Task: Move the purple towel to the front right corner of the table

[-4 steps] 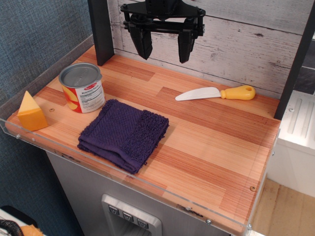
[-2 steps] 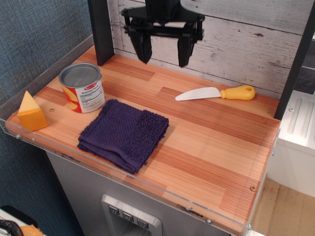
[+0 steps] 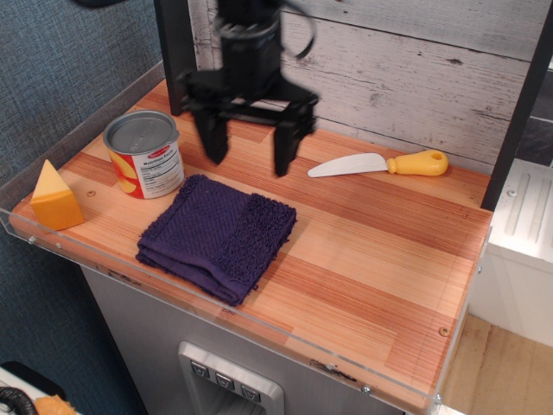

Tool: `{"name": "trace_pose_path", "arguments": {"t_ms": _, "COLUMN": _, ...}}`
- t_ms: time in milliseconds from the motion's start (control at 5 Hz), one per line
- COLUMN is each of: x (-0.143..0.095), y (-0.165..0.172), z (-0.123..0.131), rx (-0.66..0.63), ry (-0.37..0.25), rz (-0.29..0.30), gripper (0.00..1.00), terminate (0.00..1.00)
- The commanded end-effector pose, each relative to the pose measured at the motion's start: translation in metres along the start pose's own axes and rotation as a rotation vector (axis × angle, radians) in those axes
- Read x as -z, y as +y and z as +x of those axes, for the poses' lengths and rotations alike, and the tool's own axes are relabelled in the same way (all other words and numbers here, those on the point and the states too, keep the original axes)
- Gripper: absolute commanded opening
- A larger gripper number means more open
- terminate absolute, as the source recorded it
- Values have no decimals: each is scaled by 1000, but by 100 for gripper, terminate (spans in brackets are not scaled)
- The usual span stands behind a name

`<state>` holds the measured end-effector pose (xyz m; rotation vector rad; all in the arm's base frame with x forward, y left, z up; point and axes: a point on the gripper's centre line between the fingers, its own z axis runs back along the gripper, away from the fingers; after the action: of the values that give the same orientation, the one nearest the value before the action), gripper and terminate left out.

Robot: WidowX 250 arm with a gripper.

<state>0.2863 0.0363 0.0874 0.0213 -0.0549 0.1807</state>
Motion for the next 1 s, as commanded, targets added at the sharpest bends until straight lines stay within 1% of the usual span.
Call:
{"name": "trace_pose_path", "arguments": {"t_ms": 0, "x": 4, "y": 28, "z": -13, "rx": 33, "ry": -78, "rz": 24, "gripper": 0, "terminate": 0}}
{"name": "trace_pose_path", "arguments": {"t_ms": 200, "x": 14, "y": 34, "z": -17, "rx": 51, "ry": -80, "rz": 40, "gripper": 0, "terminate": 0}}
{"name": "trace_pose_path", "arguments": {"t_ms": 400, "x": 24, "y": 39, "z": -19, "rx": 27, "ry": -81, "rz": 69, "gripper": 0, "terminate": 0}}
{"name": "trace_pose_path", "arguments": {"t_ms": 600, "x": 46, "y": 39, "z": -19, "rx": 17, "ry": -66, "rz": 79, "gripper": 0, "terminate": 0}}
{"name": "trace_pose_path", "arguments": {"t_ms": 800, "x": 59, "y": 36, "z": -18, "rx": 5, "ry": -60, "rz": 91, "gripper": 0, "terminate": 0}}
